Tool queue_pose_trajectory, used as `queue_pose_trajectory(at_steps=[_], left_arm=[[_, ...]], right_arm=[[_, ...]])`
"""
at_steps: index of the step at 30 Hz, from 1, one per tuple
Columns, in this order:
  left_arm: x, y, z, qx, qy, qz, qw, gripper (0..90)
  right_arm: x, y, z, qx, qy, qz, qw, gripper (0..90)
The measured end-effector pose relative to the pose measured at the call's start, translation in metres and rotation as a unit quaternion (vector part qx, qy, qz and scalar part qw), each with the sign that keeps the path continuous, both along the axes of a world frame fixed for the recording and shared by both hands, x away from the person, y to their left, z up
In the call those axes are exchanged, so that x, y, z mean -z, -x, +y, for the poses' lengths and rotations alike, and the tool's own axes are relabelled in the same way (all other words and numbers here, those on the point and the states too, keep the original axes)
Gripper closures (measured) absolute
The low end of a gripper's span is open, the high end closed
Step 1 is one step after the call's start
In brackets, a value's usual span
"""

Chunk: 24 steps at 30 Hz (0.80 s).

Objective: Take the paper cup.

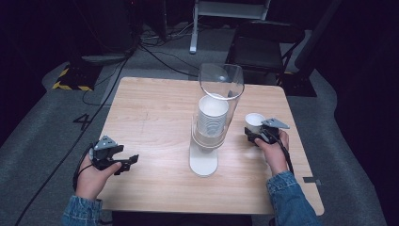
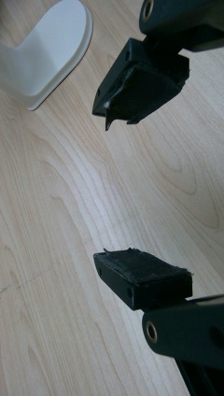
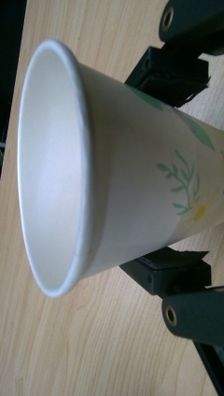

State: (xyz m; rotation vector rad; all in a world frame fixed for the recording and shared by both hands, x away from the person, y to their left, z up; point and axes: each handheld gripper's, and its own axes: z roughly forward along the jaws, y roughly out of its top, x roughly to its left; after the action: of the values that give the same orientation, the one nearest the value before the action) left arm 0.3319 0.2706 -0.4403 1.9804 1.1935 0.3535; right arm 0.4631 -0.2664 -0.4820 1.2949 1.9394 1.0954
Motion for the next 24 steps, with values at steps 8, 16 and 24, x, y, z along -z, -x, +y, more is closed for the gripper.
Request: queue_pose_trajectory(at_steps=[8, 16, 24], left_arm=[[-0.001, 0.0, 0.0, 0.001, 0.001, 0.0, 1.0, 25.7], [-0.002, -0.001, -0.002, 0.007, 0.0, -0.003, 1.0, 25.8], [-0.003, -0.002, -0.003, 0.008, 0.001, -0.002, 1.0, 25.7]], right_arm=[[0.006, 0.001, 0.003, -0.008, 0.012, 0.015, 0.9998, 29.9], [0.01, 0.005, 0.002, -0.011, 0.016, 0.027, 0.9995, 29.4], [0.012, 0.01, -0.002, -0.013, 0.019, 0.038, 0.999, 29.1]])
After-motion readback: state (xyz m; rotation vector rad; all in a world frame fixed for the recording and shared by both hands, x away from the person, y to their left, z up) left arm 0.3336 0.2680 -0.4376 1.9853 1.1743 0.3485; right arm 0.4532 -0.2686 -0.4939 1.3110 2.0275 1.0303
